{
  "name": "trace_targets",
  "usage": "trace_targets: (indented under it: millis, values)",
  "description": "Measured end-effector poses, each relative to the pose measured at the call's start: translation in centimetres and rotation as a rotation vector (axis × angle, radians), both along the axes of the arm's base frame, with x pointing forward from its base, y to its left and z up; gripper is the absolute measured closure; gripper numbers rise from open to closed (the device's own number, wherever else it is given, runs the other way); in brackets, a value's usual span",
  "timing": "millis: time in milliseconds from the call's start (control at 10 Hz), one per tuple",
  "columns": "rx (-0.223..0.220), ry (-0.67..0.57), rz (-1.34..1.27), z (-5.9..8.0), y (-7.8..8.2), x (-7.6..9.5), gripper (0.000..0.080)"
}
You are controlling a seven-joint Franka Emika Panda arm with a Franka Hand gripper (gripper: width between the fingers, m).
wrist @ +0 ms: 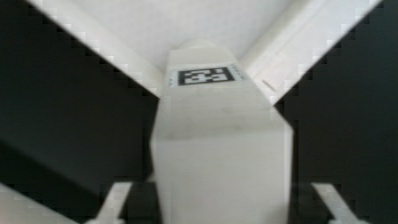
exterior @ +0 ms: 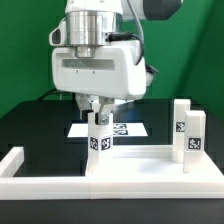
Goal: Assemble desk
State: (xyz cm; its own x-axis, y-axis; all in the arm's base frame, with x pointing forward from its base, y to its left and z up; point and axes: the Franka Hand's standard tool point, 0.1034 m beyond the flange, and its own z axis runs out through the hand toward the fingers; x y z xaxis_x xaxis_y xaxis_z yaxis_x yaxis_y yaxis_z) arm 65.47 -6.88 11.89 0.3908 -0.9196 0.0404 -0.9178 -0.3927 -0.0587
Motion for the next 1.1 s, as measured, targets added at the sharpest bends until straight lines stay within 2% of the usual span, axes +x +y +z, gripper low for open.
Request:
trace_targets:
  millis: [300, 700, 800, 900, 1000, 1100]
  values:
    - [0.125, -0.01, -0.513, -0.13, -0.35, -0.38, 0.0508]
    - [0.147, -0.001, -0.741, -0.15, -0.4, -0.6, 0.0508]
    - [0.139, 0.001, -0.726, -0.17, -0.21, -0.61, 0.043]
    - [0.137, 0.0, -0.695, -0.24, -0.24, -0.61, 0.043]
    - [0.128, -0.004, -0.661, -0.26, -0.18, -0.57, 0.0293]
    - [0.07, -0.04, -0.439, -0.16, 0.07, -0.09, 0.018]
